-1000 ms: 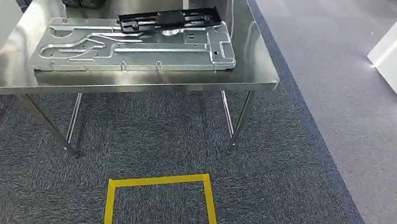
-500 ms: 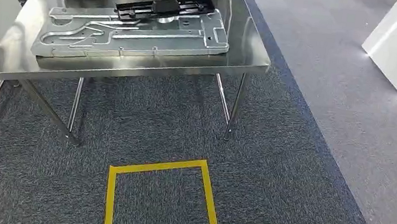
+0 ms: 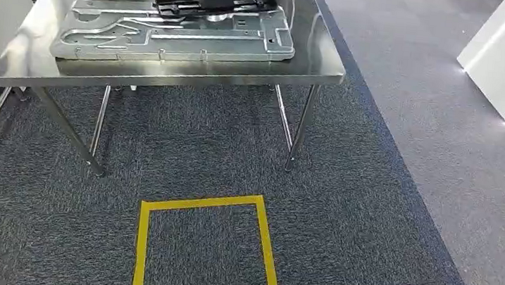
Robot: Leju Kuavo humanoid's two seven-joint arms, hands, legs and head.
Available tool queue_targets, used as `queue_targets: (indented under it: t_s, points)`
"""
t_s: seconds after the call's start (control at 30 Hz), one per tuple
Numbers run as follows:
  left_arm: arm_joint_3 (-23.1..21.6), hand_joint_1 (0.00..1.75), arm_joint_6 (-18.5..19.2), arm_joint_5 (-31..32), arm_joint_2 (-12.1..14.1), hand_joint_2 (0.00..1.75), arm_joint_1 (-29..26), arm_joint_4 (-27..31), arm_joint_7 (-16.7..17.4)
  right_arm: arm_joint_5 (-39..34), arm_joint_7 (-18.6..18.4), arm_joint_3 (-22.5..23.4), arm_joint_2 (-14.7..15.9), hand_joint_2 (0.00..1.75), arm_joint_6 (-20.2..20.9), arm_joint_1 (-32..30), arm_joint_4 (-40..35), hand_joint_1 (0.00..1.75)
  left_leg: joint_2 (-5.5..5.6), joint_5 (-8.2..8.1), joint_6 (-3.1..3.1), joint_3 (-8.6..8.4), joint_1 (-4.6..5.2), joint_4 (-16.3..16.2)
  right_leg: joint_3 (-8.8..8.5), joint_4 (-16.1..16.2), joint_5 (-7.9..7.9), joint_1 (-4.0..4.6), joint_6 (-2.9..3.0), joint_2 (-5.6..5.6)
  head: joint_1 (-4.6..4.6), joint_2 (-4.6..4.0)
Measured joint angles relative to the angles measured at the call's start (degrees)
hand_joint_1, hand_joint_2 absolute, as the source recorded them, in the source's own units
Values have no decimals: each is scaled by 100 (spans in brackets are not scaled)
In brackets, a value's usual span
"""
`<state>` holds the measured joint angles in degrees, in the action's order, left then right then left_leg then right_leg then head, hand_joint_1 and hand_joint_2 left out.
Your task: Take the parts from the cabinet and place them on the table.
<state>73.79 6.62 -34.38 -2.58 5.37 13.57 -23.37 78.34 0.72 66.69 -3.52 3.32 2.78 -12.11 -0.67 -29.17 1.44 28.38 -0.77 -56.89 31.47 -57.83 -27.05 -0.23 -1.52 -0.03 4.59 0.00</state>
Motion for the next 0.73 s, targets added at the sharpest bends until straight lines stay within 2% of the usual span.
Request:
queue_targets:
  t_s: [0.03,0.07,0.13,0.17,0.2,0.23,0.27,0.3,0.33,0.37,0.4,0.43,0.47,0.5,0.53,0.63,0.73]
  points:
    - [-9,0,0,2,-9,0,10,-2,24,2,-27,0,7,175,24,-6,0,0,-10,23,31,7,8,0,63,-156,-144,-13,-30,2,-2,0]
    - [-24,0,0,2,-9,0,13,-2,55,4,-48,0,5,175,35,-7,6,0,-12,41,69,47,9,-1,212,-484,-392,-16,-45,5,-2,0]
    - [-29,0,-7,2,-7,0,5,-2,105,-2,-66,0,5,175,75,-9,11,0,-29,80,105,115,35,-9,623,-1438,-883,-36,-79,3,-2,0]
    - [-29,0,-9,2,-7,0,2,-2,118,-7,-68,0,5,175,88,-12,13,0,-31,94,103,142,45,-16,725,-1705,-963,-42,-88,2,-2,0]
    - [-29,0,-9,2,-7,0,-1,-2,125,-15,-68,2,5,175,99,-22,13,0,-31,107,106,157,51,-22,696,-1715,-890,-51,-89,1,-2,0]
    - [-29,0,-9,2,-7,0,-5,-2,131,-18,-68,2,5,175,99,-27,11,0,-29,113,102,166,55,-28,540,-1474,-717,-51,-79,1,-2,0]
    - [-29,0,-9,2,-7,0,-6,-2,131,-20,-70,2,5,175,99,-30,13,0,-26,119,94,163,57,-33,289,-1040,-488,-50,-55,2,-2,0]
    - [-29,0,-9,2,-7,0,-5,-2,133,-22,-72,2,9,175,101,-27,11,0,-23,124,84,152,63,-40,-42,-455,-234,-46,-14,4,-2,0]
    - [-29,0,-9,2,-7,0,-3,-2,133,-53,-83,2,15,175,105,-25,13,0,-25,130,74,145,64,-41,-267,-27,-154,-34,35,6,-2,0]
    - [-29,0,0,2,-9,0,3,-2,138,-118,-119,24,20,175,105,-13,13,0,-24,121,46,177,115,-83,-301,140,-198,-4,39,1,-2,0]
    - [-29,0,11,2,4,0,11,-2,138,-197,-169,59,18,175,99,-3,13,0,-22,126,70,205,136,-94,-276,132,-169,-48,-35,7,0,0]
    - [-29,0,24,2,6,0,15,-2,142,-280,-216,124,18,175,86,-12,13,0,-25,131,51,216,117,-96,-261,133,-162,-25,-7,14,0,0]
    - [-31,0,37,2,11,175,15,-2,142,-335,-263,179,18,175,61,-19,13,0,-23,138,41,217,111,-93,-254,130,-165,-13,-1,7,-2,0]
    - [-29,0,72,2,9,175,13,-4,140,-389,-333,244,20,175,0,-21,11,0,-21,147,25,218,105,-89,-251,123,-166,-4,16,3,0,0]
    - [-29,0,98,2,8,175,10,-4,133,-430,-389,295,22,0,-50,-21,11,0,-20,156,12,218,101,-84,-248,121,-161,1,26,2,0,0]
    - [-29,0,175,2,6,175,18,-4,79,-459,-435,402,24,0,-148,-16,11,0,-20,173,-18,218,86,-71,-242,117,-152,14,55,3,0,0]
    - [-31,0,232,2,6,175,28,-7,29,-461,-409,463,24,0,-118,-16,11,0,-20,181,-30,218,84,-69,-238,106,-151,14,59,2,0,0]
